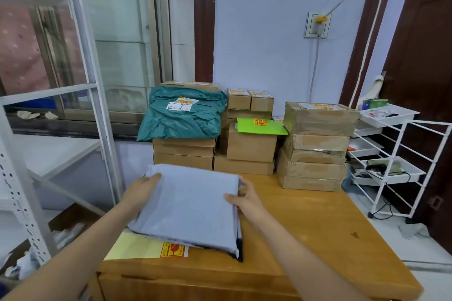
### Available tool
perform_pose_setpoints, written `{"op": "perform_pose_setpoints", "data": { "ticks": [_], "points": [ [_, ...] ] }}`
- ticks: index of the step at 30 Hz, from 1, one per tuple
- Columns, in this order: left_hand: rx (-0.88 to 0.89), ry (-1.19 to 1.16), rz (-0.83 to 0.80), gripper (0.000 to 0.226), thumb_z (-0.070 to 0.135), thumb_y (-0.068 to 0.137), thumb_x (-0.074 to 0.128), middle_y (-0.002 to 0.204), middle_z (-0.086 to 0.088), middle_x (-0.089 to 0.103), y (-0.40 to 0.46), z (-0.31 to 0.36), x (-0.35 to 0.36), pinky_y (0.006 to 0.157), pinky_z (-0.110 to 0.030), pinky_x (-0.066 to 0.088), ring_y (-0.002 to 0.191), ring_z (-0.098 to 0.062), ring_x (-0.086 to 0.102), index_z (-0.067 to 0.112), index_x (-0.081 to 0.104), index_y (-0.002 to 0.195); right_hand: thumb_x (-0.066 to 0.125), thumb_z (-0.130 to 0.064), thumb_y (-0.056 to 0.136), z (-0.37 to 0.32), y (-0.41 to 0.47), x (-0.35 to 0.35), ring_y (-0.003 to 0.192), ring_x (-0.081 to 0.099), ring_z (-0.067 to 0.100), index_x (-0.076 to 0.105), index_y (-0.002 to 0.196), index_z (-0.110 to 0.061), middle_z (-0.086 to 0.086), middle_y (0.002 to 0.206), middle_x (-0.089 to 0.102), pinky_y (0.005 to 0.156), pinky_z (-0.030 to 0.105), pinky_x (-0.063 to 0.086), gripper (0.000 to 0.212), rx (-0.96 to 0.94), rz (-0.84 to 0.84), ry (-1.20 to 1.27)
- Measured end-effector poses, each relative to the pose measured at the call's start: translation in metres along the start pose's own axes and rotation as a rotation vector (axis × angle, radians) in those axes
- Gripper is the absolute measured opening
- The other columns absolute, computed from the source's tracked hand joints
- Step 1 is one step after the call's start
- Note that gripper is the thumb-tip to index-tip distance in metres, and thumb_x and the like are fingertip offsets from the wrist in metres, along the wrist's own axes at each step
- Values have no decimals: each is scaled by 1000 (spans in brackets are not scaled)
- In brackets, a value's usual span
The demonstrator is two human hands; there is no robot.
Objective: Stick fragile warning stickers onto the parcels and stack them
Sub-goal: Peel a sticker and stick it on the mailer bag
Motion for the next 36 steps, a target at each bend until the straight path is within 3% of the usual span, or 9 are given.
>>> {"op": "perform_pose_setpoints", "data": {
  "ticks": [4,8,13,17,20,24,29,32,36],
  "points": [
    [129,-245,48,42,48,98,35,113,-5,61,-11,23,12,98,-44,41,105,-27,56,18,60,113,74,-6,80,-30,-1,-20,102,55,15,27,134,-24,-1,118,50,75,22,49,74,-151,96,10],
    [25,-585,-32,50,54,98,29,119,-8,61,-15,24,22,101,-44,39,108,-24,56,18,55,121,72,9,74,-44,-5,-34,106,50,15,24,124,-24,-3,119,45,73,19,47,76,-309,199,-78],
    [-166,-1010,-233,61,64,92,30,125,-11,58,-18,16,34,94,-71,33,114,-28,53,21,45,133,61,16,69,-37,-16,-37,100,54,13,38,105,-43,-25,103,47,78,28,47,73,-620,292,-441],
    [-295,-1146,-363,79,72,82,38,116,-23,64,-19,19,33,84,-55,52,106,-37,62,4,52,120,52,19,58,-23,-27,-38,93,47,14,46,98,-29,-16,101,45,63,25,40,62,-937,397,-755],
    [-259,-1008,-388,50,42,90,56,98,-18,72,-20,20,31,64,-41,59,83,-28,71,1,58,117,66,23,44,-12,-31,-40,90,45,15,48,100,-22,-11,104,46,54,27,45,74,-1017,455,-961],
    [-213,-795,-290,44,3,84,63,89,-18,71,-19,15,37,47,-28,55,60,-22,69,-3,50,126,72,21,49,7,-26,-46,98,52,19,45,109,-24,-9,114,43,54,29,49,79,-912,457,-909],
    [-115,-876,-332,53,-3,79,62,118,-18,64,-19,13,41,58,-33,59,95,-31,66,5,49,130,66,-28,83,9,-23,-52,105,51,-2,39,130,-29,-16,126,42,84,21,46,55,-453,342,-407],
    [-62,-904,-381,64,0,69,66,122,-15,63,-21,13,40,73,-40,59,109,-33,61,10,48,130,55,-9,95,5,-18,-52,92,60,-7,50,115,-26,-4,113,61,72,12,48,27,-321,275,-12],
    [-19,-865,-380,73,2,65,70,124,-13,62,-22,11,37,77,-43,59,112,-32,61,14,46,132,49,-12,98,2,-13,-60,84,62,19,63,99,-11,5,96,67,68,28,47,14,-14,246,292]
  ]
}}
Point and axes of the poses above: each hand's wrist, its own y-axis towards the middle knuckle, its own x-axis out of the palm, z = x × y, the point moved 2 cm from there along y, towards the middle knuckle
